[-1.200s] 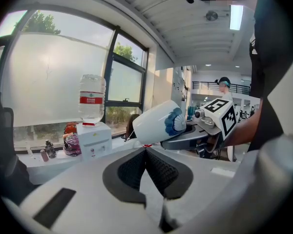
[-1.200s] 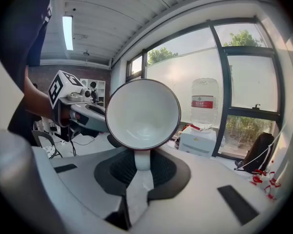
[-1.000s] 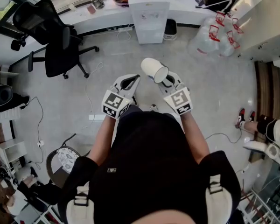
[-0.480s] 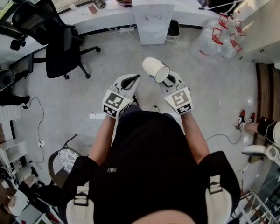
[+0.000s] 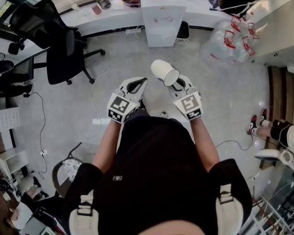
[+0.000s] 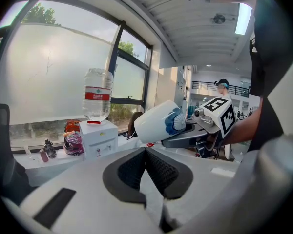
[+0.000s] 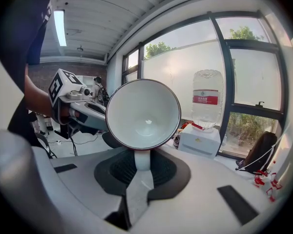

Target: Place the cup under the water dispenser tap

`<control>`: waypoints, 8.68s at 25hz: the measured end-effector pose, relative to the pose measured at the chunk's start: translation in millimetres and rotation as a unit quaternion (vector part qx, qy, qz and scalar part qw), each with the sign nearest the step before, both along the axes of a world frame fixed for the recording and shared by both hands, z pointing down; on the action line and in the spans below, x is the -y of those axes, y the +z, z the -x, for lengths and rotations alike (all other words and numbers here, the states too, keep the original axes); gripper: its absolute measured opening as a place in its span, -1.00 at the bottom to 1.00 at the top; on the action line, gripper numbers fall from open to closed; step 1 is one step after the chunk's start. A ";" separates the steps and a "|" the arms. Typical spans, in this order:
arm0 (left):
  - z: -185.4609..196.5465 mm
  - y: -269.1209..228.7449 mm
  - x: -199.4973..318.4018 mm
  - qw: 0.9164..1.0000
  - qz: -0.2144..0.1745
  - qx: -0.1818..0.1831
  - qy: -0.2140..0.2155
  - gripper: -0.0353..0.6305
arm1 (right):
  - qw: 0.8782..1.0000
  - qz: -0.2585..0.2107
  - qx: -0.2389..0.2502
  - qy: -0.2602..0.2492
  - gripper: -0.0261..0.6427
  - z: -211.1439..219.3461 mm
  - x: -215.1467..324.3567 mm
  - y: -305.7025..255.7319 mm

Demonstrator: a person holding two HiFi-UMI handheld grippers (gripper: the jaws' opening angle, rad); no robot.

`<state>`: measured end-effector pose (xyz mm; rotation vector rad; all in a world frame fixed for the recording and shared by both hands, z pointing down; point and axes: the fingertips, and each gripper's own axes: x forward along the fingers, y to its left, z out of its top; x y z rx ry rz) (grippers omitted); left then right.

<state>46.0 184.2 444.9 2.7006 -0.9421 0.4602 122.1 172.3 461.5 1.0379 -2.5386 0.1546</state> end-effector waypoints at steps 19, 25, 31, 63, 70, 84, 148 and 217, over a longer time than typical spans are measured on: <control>44.0 2.8 68.3 1.000 0.007 -0.017 0.015 -0.91 | 0.999 0.002 -0.032 -0.006 -0.80 54.7 57.8 5.4; 54.8 7.9 79.9 0.999 0.010 -0.019 0.027 -0.91 | 0.999 0.005 -0.036 0.001 -0.80 66.3 69.3 7.1; 65.0 8.4 89.9 0.999 0.008 -0.018 0.038 -0.91 | 0.999 0.013 -0.037 0.019 -0.81 74.4 77.3 10.6; 144.2 20.7 98.9 0.999 0.001 -0.025 0.023 -0.91 | 0.999 0.002 -0.047 0.012 -0.80 143.1 89.8 27.0; 156.1 22.0 97.5 1.000 0.001 -0.024 0.016 -0.91 | 0.999 -0.004 -0.051 0.014 -0.80 145.2 93.1 25.5; 150.4 26.4 95.4 0.999 0.013 -0.029 0.032 -0.91 | 0.998 0.008 -0.062 0.028 -0.80 135.7 89.2 32.0; 144.0 44.9 197.9 0.998 0.058 -0.007 -0.027 -0.91 | 0.995 0.066 -0.073 -0.003 -0.80 94.0 204.7 86.7; 97.7 216.0 258.7 0.937 0.246 0.009 -0.248 -0.91 | 0.899 0.316 -0.297 -0.054 -0.81 -7.0 427.9 518.2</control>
